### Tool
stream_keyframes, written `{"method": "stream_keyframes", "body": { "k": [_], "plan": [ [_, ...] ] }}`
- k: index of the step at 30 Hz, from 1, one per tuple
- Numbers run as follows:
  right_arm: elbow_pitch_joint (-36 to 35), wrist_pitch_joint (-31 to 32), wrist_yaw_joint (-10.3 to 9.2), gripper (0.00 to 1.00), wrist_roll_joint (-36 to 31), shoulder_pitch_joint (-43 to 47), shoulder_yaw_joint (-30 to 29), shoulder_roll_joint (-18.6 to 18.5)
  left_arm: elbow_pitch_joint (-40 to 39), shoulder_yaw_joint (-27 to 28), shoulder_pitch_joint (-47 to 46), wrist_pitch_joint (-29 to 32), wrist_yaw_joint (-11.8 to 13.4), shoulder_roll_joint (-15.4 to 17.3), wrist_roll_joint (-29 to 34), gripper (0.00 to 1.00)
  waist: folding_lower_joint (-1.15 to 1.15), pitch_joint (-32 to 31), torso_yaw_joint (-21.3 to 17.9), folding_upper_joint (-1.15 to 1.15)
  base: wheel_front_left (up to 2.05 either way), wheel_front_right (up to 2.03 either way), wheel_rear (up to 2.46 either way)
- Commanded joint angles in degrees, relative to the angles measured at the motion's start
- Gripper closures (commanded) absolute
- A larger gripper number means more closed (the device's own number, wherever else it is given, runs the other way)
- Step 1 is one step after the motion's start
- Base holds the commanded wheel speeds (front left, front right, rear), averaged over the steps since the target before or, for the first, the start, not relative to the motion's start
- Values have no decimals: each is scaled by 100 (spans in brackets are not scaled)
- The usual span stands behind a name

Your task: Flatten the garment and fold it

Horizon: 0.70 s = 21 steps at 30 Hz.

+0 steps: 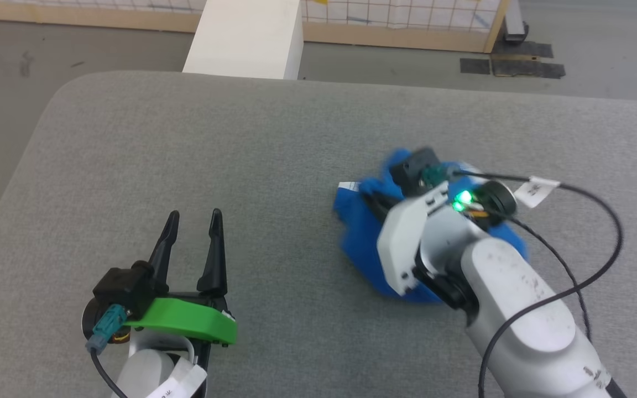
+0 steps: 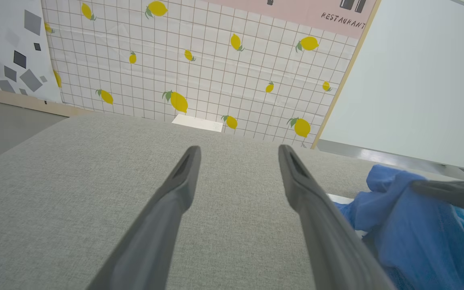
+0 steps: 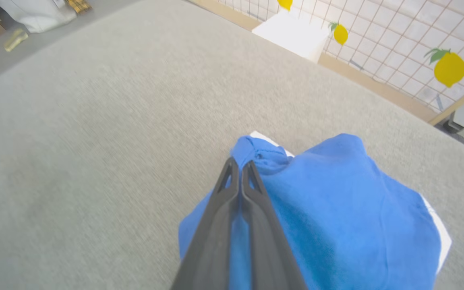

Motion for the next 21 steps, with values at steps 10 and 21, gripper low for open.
{"method": "stream_keyframes", "body": {
  "k": [10,21],
  "plan": [
    [-1250,-1093,-9,100,1288,-229,-443,2,39,-15,37,-21,-41,-26,94,0,0,-269,-256,0,0,0,0],
    [-198,-524,-9,100,-240,1478,-2329,2,89,-56,84,-22,-80,-27,130,0,0,-289,-280,0,0,0,0]
  ]
}}
